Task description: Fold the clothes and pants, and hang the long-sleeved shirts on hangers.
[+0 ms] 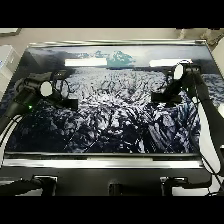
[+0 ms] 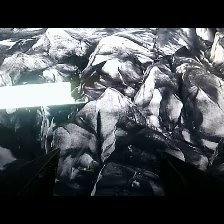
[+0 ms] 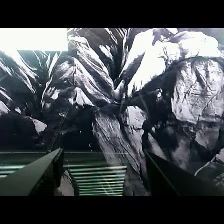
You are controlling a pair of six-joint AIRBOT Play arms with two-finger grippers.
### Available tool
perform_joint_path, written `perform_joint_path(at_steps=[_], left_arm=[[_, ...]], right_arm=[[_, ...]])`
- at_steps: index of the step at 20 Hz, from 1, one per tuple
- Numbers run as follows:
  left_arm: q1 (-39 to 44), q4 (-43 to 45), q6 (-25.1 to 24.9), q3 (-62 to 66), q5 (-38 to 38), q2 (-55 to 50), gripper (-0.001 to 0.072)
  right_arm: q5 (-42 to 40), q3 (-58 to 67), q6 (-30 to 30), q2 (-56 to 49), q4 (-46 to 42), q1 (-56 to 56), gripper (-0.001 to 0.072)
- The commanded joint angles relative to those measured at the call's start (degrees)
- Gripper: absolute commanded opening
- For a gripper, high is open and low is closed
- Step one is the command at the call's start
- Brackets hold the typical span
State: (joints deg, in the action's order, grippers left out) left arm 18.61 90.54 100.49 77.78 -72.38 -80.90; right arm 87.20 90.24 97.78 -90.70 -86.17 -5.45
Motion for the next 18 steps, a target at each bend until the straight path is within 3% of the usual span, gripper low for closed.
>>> perform_joint_path(at_steps=[1,15,18], left_arm=[[0.0,0.02,0.0,-0.02,0.0,0.04,0.0718],[0.04,-0.17,0.37,-0.02,0.33,0.04,0.0717],[0.07,-0.2,0.63,-0.02,7.21,-0.52,0.0718]], right_arm=[[0.02,-0.02,0.15,-0.02,0.0,-0.04,0.0569],[-0.37,-0.02,0.85,-0.02,0.17,-0.07,0.0569],[-5.22,-0.02,0.76,-0.02,-1.22,-0.04,0.0573]])
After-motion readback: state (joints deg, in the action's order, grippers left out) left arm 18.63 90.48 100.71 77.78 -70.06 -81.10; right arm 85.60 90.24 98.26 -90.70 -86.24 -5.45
